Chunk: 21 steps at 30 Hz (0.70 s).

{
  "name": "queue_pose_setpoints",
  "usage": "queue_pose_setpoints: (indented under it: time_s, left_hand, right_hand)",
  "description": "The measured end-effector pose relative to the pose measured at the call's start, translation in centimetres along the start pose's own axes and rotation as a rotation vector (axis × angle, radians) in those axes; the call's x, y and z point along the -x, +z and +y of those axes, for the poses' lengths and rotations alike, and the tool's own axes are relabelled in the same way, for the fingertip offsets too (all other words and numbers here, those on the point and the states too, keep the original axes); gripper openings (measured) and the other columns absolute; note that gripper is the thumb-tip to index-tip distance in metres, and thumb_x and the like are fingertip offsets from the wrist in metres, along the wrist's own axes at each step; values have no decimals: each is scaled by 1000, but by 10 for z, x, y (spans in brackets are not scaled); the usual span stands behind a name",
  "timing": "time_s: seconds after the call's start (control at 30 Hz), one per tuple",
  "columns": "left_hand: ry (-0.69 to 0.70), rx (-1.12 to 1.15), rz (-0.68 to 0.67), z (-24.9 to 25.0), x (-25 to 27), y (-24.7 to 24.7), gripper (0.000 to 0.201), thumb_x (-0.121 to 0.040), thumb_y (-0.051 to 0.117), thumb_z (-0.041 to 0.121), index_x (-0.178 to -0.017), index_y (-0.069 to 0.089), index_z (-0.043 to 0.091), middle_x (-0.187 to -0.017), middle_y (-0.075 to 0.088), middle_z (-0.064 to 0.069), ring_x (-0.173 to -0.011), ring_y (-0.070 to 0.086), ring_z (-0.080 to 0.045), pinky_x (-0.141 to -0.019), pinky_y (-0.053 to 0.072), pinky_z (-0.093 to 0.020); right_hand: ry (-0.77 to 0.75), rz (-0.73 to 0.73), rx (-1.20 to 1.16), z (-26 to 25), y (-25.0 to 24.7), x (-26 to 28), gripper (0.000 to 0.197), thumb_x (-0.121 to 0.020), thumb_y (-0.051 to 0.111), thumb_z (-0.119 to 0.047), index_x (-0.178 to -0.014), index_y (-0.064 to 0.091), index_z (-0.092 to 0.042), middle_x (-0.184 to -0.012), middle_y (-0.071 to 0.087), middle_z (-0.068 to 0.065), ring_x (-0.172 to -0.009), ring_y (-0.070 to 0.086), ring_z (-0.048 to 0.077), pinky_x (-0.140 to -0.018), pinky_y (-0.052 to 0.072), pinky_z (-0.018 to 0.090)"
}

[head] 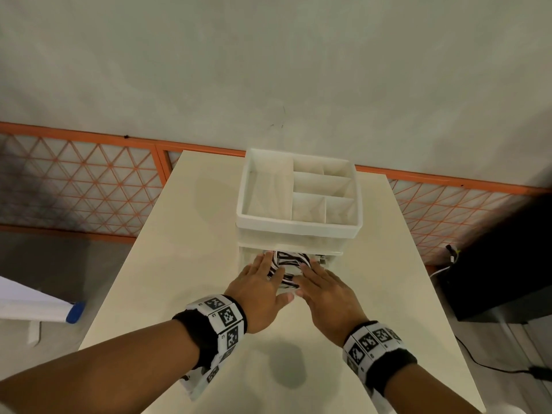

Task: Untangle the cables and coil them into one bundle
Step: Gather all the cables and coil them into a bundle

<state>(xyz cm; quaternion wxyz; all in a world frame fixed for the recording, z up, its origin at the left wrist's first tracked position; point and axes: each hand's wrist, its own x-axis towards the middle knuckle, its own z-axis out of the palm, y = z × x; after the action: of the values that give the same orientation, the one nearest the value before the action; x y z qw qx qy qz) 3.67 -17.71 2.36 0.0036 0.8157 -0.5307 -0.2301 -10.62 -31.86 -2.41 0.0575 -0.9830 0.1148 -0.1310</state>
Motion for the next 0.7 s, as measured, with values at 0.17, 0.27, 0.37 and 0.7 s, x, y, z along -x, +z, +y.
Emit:
queue_pose_setpoints:
  time_s: [0.17, 0.27, 0.37, 0.7]
  left_hand:
    - [-101, -39, 49, 7, -12, 8, 75, -100, 26, 56, -158, 4, 13, -166, -6, -14, -153, -6, -31, -124, 4, -45]
    - [-106, -14, 122, 7, -15, 11, 75, -100, 30, 55, -157, 10, 12, -166, 3, -12, -153, 0, -30, -124, 7, -43]
    - [-64, -1, 133, 1, -13, 10, 74, -100, 34, 53, -157, 10, 13, -166, 3, -10, -153, 1, -29, -124, 8, -41]
    - [3, 15, 236, -10, -17, 6, 66, -98, 42, 48, -151, 30, 13, -160, 30, -2, -147, 24, -22, -120, 21, -41]
  right_hand:
    - [82, 7, 60, -6, -5, -25, 14, -89, 66, -30, -100, 73, -29, -123, 66, -10, -116, 61, 20, -85, 50, 37]
    - [154, 77, 66, -9, -6, -24, 9, -83, 75, -32, -90, 75, -27, -106, 63, -2, -90, 63, 22, -73, 48, 36]
    - [146, 117, 78, -9, -4, -17, 10, -83, 75, -31, -91, 74, -25, -96, 63, -3, -87, 62, 22, -68, 46, 35]
    - [242, 236, 54, -17, -1, -30, 8, -78, 81, -20, -73, 75, -22, -74, 68, -4, -69, 59, 23, -68, 43, 34]
